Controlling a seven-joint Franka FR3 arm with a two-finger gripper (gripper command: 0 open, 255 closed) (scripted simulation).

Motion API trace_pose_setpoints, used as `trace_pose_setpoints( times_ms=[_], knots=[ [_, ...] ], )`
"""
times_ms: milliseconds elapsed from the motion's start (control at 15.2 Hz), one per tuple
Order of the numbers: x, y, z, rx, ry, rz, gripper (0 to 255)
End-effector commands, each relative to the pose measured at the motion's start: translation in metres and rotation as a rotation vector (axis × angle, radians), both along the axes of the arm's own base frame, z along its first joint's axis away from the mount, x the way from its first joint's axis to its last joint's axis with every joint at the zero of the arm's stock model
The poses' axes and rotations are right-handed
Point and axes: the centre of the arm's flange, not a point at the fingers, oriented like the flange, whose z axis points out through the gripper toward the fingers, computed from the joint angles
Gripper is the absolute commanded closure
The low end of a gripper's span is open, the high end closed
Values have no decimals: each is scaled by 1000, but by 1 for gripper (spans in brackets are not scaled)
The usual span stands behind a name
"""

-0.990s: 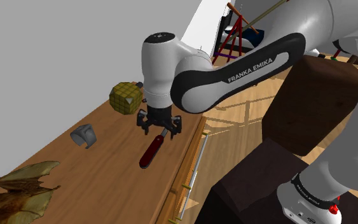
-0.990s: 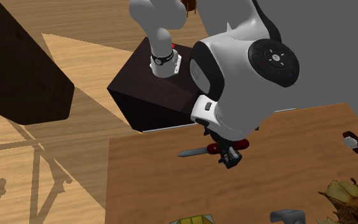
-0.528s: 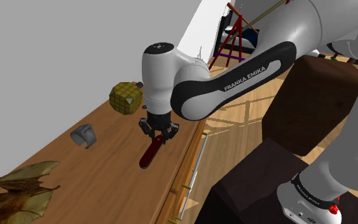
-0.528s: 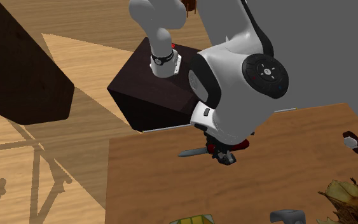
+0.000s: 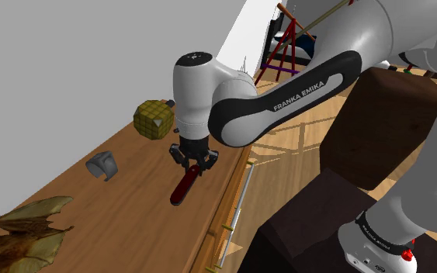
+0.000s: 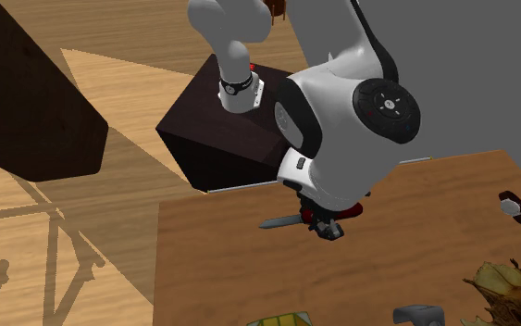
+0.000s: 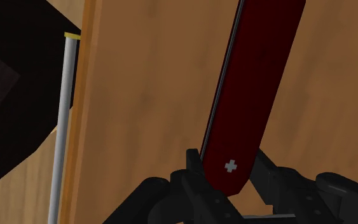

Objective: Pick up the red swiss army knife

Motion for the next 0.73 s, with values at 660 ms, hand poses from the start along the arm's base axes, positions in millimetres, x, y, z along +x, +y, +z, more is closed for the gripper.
trace_pose_setpoints(
  times_ms=[660],
  knots=[
    [1,-1,57,0,0,0,255]
  ],
)
